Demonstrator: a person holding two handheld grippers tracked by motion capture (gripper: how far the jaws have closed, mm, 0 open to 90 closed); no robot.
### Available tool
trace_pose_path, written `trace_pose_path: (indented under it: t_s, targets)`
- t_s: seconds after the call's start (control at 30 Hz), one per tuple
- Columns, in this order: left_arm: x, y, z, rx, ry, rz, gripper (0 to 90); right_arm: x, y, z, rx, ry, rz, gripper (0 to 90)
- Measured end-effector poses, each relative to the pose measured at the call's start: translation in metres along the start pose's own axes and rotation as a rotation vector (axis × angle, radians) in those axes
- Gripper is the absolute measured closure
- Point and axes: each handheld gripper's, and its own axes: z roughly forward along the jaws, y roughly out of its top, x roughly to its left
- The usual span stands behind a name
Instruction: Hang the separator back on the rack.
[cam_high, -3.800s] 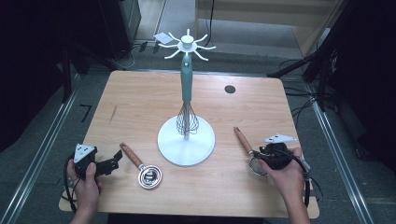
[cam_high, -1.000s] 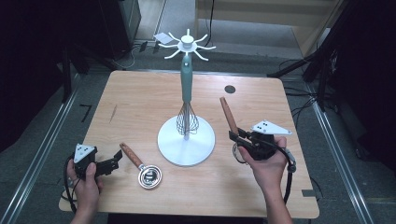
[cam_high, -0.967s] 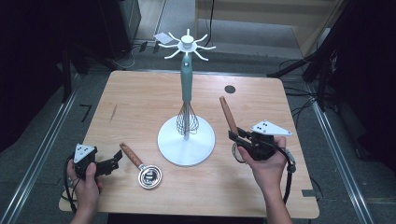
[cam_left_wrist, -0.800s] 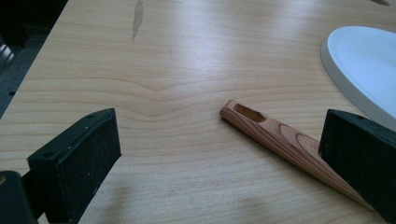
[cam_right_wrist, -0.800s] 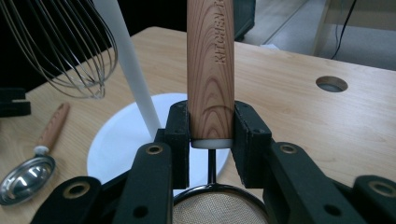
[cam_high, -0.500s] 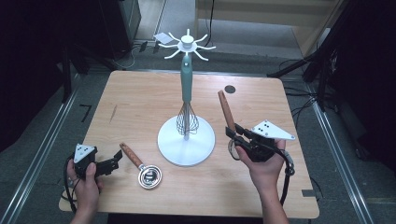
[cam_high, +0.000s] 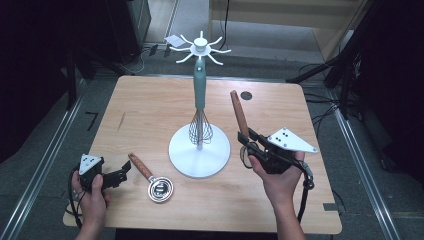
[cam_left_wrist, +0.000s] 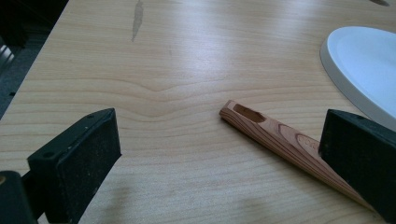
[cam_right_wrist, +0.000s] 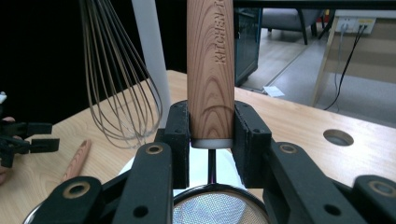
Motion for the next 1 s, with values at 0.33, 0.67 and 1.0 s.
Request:
trace_pose_path:
  t_s: [0.33, 0.67, 1.0]
  targets:
    - [0.000, 0.000, 0.000, -0.001, 0.000, 0.001, 0.0, 0.011, 0.011, -0.004, -0.060, -0.001, -0.026, 71.4]
    - [0.000, 0.000, 0.000, -0.003, -0.001, 0.001, 0.0, 0.020, 0.025, -0.009, -0.121, -0.001, -0.040, 71.5]
    - [0.000, 0.000, 0.000, -0.002, -0.001, 0.001, 0.0, 0.029, 0.040, -0.009, -0.158, 0.009, -0.069, 71.5]
